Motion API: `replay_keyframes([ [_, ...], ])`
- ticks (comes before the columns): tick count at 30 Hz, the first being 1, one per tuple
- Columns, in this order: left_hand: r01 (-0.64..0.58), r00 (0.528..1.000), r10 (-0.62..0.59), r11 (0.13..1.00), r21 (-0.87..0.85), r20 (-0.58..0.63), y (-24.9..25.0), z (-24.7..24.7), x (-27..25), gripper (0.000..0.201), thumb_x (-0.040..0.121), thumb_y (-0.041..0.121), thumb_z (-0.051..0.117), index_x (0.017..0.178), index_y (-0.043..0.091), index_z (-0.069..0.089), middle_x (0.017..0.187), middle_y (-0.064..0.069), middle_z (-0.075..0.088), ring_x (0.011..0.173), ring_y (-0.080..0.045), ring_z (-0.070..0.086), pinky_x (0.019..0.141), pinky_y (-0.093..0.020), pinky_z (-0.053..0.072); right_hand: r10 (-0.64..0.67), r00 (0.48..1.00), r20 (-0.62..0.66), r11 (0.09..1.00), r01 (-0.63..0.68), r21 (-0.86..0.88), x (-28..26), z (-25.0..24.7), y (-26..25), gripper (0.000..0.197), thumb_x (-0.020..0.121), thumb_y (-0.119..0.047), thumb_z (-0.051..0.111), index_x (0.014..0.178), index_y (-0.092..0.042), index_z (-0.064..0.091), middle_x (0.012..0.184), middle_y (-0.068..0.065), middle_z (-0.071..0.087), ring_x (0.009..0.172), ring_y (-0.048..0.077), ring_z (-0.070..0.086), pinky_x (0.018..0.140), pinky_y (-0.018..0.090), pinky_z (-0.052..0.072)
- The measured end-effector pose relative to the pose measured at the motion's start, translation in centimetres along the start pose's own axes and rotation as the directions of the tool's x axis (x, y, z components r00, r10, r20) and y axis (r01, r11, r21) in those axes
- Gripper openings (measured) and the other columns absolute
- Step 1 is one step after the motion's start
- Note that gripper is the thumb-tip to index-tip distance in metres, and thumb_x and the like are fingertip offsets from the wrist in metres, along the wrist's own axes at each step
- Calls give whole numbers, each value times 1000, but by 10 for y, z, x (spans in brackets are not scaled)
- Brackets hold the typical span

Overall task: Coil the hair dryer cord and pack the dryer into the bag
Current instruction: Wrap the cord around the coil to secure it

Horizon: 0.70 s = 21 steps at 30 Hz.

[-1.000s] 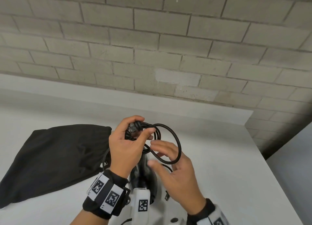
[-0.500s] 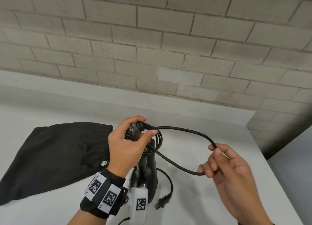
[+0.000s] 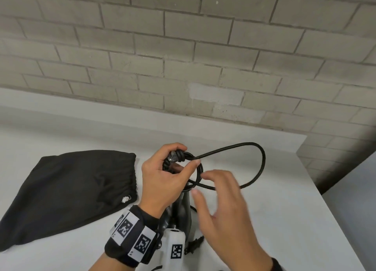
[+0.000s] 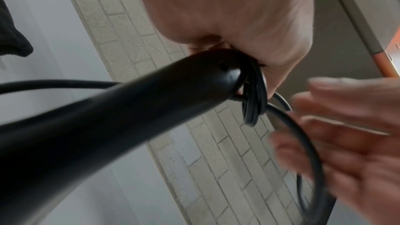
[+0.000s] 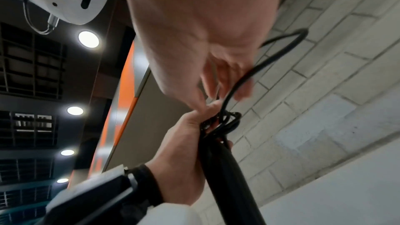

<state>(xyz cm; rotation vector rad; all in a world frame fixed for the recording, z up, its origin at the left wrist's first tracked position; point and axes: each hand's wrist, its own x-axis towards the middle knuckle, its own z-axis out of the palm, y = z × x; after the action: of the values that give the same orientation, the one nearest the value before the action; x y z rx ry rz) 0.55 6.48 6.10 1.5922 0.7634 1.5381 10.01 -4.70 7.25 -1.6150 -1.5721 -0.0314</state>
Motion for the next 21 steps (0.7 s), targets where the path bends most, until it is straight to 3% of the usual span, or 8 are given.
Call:
replay_keyframes([
  [2, -23, 1000, 22, 999, 22, 16, 1, 0, -1, 30, 70, 9, 87, 93, 19, 70, 86, 11, 70, 50, -10, 59, 55, -18, 52, 69, 981, 182, 995, -54, -87, 0, 7, 8, 32, 99, -44, 41, 124, -26, 49, 108, -17, 53, 102, -2, 49, 85, 6, 37],
  [6, -22, 1000, 22, 1000, 18, 1, -1, -3, 0, 32, 70, 7, 88, 94, 18, 70, 86, 9, 70, 53, -11, 62, 56, -23, 55, 67, 978, 199, 995, -81, 63, 4, -6, 12, 15, 98, -36, 51, 101, -28, 63, 75, -20, 58, 73, 2, 56, 63, 9, 40],
  [8, -18, 1000, 18, 1000, 15, -3, -2, -3, 0, 32, 70, 5, 87, 94, 17, 70, 85, 8, 70, 57, -12, 67, 60, -24, 57, 76, 971, 228, 977, -118, 177, 2, -19, 15, 9, 95, -27, 58, 93, -30, 66, 73, -18, 63, 71, 4, 60, 62, 11, 43],
  [11, -1, 1000, 1, 1000, -10, -15, -3, -6, 3, 31, 69, 0, 87, 93, 13, 70, 83, 6, 70, 61, -8, 69, 63, -17, 54, 47, 964, 263, 947, -127, 295, -5, -48, 24, 15, 90, -21, 66, 85, -34, 70, 70, -18, 66, 67, 3, 63, 63, 7, 44],
  [13, 0, 1000, 0, 1000, -6, -16, -4, -11, 6, 32, 68, -1, 87, 92, 12, 70, 83, 6, 71, 63, -6, 69, 64, -15, 54, 7, 969, 245, 959, -76, 275, -10, -67, 35, 6, 88, -31, 69, 88, -35, 72, 70, -16, 67, 66, 3, 63, 65, 6, 44],
  [16, 12, 1000, -12, 1000, 7, -26, -7, -17, 10, 31, 69, 1, 87, 91, 14, 70, 81, 7, 72, 66, -8, 71, 65, -19, 58, -20, 977, 213, 985, -18, 174, -18, -93, 54, 13, 84, -45, 63, 89, -37, 72, 71, -15, 65, 70, 7, 62, 68, 9, 45],
  [19, 46, 997, -45, 999, 14, -65, -13, -22, 12, 28, 69, 4, 87, 90, 12, 71, 80, 4, 71, 67, -7, 69, 67, -17, 55, -32, 986, 163, 996, 18, 89, -25, -116, 64, 20, 85, -51, 62, 85, -34, 72, 73, -16, 66, 80, 4, 64, 83, 10, 46],
  [21, 75, 994, -75, 997, -1, -76, -17, -23, 11, 28, 69, 7, 88, 91, 12, 71, 79, 0, 71, 65, -12, 70, 67, -22, 57, -45, 983, 179, 998, 37, 48, -28, -125, 70, 20, 85, -48, 63, 79, -32, 74, 75, -18, 66, 79, 6, 66, 93, 14, 46],
])
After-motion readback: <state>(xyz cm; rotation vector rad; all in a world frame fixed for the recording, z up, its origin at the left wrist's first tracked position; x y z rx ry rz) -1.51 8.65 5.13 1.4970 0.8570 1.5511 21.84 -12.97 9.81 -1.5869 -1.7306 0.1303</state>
